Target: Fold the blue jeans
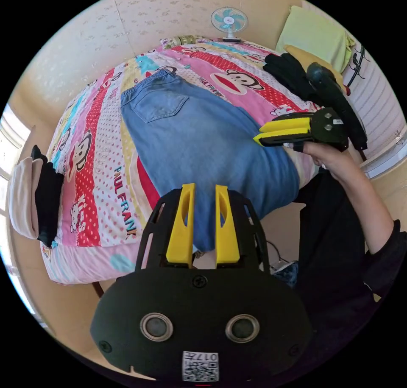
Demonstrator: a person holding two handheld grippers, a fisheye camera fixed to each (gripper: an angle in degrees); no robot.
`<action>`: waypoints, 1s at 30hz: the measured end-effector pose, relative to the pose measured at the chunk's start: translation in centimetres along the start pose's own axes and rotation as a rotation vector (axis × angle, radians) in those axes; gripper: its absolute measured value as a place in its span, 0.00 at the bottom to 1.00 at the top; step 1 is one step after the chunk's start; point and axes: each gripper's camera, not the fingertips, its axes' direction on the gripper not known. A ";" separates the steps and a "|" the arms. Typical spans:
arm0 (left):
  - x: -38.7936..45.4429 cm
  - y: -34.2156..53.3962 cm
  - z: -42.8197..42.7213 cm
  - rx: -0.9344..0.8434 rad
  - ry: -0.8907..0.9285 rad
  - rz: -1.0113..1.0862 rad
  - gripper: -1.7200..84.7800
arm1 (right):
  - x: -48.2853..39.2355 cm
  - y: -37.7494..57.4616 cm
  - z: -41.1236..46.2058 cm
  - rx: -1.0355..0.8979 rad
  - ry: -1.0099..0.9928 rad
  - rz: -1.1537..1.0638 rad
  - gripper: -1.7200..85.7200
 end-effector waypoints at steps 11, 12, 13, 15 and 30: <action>-6.9 0.0 2.0 0.049 0.149 -0.143 0.11 | 5.9 -1.0 1.6 -0.046 -0.048 0.171 0.08; -6.9 -0.3 3.0 0.008 0.148 -0.140 0.11 | 6.9 -0.5 3.1 -0.053 -0.057 0.139 0.08; -7.0 0.3 2.7 0.069 0.148 -0.140 0.11 | 7.8 0.1 3.0 -0.029 -0.081 0.179 0.07; -7.2 1.8 1.3 0.123 0.143 -0.138 0.11 | 11.4 2.6 2.1 0.008 -0.213 0.330 0.06; -12.9 12.9 -0.4 0.372 0.451 -0.352 0.23 | 19.9 17.1 4.0 0.147 -0.837 0.219 0.18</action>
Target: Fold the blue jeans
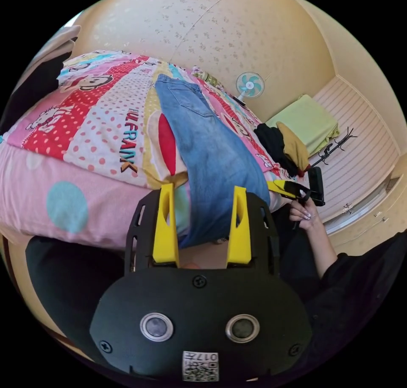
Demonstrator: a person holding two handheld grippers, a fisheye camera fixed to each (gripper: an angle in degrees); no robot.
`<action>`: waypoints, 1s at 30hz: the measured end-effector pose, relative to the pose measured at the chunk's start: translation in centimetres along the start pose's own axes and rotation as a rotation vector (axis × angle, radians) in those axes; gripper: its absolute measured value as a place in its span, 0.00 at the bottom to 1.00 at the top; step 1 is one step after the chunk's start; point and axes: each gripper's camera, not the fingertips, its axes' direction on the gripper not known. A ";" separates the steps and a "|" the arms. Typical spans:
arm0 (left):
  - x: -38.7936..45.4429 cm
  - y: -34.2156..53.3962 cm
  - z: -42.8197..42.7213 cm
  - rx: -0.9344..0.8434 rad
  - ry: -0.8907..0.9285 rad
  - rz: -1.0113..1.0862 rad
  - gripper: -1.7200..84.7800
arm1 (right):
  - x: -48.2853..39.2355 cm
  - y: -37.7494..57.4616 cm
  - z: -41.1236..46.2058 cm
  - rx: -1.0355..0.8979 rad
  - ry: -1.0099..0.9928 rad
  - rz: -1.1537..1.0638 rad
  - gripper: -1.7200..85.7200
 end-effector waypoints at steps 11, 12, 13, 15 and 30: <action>-4.4 1.0 -1.6 -0.047 0.204 -0.104 0.12 | 7.0 0.2 -1.6 -0.108 -0.067 -0.032 0.11; -4.7 1.0 -1.8 -0.048 0.217 -0.106 0.11 | 7.8 0.3 -2.1 -0.115 -0.082 -0.019 0.09; -5.4 1.0 -2.1 -0.049 0.267 -0.148 0.10 | 8.1 0.5 -2.3 -0.113 -0.088 -0.015 0.09; -6.1 1.4 -2.6 -0.044 0.334 -0.174 0.08 | 8.0 1.7 -3.8 -0.083 -0.096 -0.041 0.06; 13.5 -1.2 -40.1 0.437 0.697 0.443 0.02 | -19.9 5.7 -32.3 0.347 -0.264 -0.647 0.04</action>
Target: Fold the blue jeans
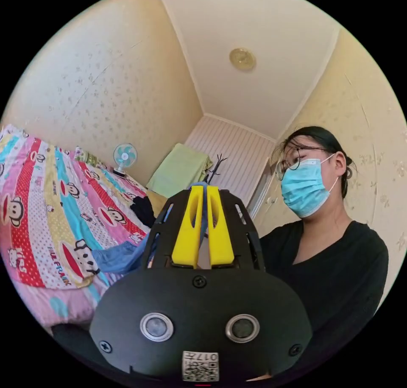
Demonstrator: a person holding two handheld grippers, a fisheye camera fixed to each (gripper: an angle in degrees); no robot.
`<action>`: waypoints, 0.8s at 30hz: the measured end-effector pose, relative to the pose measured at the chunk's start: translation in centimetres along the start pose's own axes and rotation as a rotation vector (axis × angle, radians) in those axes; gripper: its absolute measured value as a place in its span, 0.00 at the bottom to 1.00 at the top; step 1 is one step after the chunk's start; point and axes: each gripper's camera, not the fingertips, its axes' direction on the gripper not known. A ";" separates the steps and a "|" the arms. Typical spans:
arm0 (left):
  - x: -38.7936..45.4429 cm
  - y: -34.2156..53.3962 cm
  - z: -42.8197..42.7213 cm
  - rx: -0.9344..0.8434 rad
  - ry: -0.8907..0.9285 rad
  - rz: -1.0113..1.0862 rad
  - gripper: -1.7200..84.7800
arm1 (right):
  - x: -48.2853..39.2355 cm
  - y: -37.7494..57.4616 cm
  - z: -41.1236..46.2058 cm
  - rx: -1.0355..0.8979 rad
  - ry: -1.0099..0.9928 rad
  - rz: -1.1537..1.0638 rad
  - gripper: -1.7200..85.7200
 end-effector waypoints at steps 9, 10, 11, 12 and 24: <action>-8.5 -10.3 4.9 0.005 -0.221 -0.130 0.02 | 18.0 -9.3 2.4 -0.093 0.001 0.305 0.04; -10.9 -11.2 5.2 0.028 -0.179 -0.184 0.02 | 19.2 -9.7 2.2 -0.057 -0.050 0.329 0.04; -12.4 -12.3 5.4 0.075 -0.120 -0.217 0.02 | 20.5 -11.0 1.8 0.015 -0.141 0.335 0.04; -12.8 -12.9 5.4 0.098 -0.094 -0.218 0.02 | 20.6 -12.6 1.4 0.061 -0.176 0.302 0.04; -8.5 -15.6 8.7 -0.052 -0.197 0.104 0.02 | 12.7 -9.5 3.9 -0.083 0.112 0.003 0.04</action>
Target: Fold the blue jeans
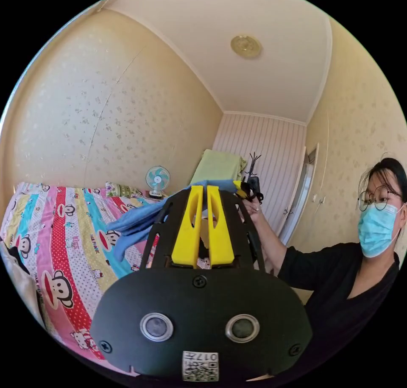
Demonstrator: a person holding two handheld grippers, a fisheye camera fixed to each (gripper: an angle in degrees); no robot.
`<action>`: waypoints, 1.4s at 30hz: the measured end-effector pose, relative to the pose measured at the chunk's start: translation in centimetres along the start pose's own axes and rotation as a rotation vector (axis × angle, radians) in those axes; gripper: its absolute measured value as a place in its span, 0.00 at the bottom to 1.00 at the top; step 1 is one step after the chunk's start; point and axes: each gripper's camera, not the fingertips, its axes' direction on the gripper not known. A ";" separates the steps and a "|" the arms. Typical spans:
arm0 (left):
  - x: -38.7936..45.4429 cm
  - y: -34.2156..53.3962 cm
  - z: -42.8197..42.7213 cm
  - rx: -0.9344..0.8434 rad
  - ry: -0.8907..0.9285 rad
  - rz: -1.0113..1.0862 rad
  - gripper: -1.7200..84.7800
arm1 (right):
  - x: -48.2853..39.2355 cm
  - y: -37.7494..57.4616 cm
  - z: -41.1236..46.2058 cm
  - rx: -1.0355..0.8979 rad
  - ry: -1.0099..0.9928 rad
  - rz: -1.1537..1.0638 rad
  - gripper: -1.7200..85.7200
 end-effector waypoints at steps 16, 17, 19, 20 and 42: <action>-9.3 28.3 3.0 -0.328 0.268 -0.352 0.02 | 1.6 19.8 13.9 -0.412 -0.166 -0.012 0.04; -11.9 25.5 3.7 -0.290 0.181 -0.366 0.03 | 4.6 16.5 14.4 -0.362 -0.111 0.013 0.05; -16.1 21.3 4.9 -0.217 0.034 -0.385 0.05 | 10.3 12.4 15.2 -0.282 0.043 0.141 0.05; -19.0 19.0 5.5 -0.144 -0.067 -0.416 0.09 | 14.4 10.7 15.5 -0.217 0.107 0.268 0.06; -27.7 34.5 15.1 -0.170 -0.206 -0.936 0.17 | 13.9 36.7 27.5 0.110 0.112 1.023 0.15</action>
